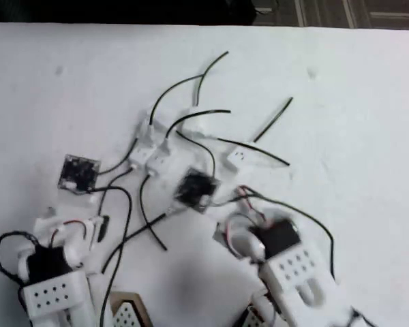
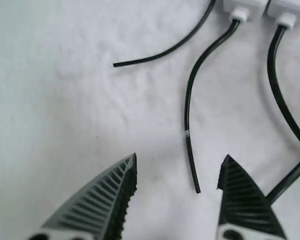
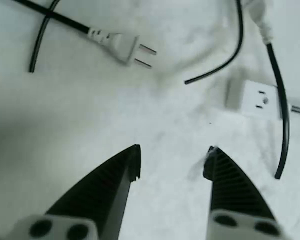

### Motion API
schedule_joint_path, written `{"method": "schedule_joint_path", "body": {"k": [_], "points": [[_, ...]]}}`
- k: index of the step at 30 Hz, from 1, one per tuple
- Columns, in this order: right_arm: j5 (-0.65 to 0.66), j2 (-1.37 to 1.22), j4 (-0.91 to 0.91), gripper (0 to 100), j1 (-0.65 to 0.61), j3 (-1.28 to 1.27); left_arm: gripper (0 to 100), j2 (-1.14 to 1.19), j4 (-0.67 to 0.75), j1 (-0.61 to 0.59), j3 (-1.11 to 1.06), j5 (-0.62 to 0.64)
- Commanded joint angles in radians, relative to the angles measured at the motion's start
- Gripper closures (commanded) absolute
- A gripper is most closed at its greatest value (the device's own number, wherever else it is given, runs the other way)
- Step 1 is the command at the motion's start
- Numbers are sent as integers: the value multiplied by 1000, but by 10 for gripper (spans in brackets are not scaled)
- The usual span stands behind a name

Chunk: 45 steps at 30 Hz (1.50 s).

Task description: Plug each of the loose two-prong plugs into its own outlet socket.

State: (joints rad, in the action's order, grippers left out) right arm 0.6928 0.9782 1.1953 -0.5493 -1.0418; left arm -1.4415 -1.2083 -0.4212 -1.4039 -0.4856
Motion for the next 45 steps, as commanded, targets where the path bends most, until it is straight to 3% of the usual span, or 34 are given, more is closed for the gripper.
{"method": "schedule_joint_path", "body": {"k": [1,8,18,45], "points": [[130,-196,-19,791,-64,141,731,-47,-3,-27,-23,14],[245,-539,-125,793,-130,295,730,-64,-3,-36,-32,14],[249,-846,-343,794,-188,338,729,-67,-2,-36,-43,11],[250,-883,-372,794,-222,387,729,-67,-2,-35,-44,11]]}}
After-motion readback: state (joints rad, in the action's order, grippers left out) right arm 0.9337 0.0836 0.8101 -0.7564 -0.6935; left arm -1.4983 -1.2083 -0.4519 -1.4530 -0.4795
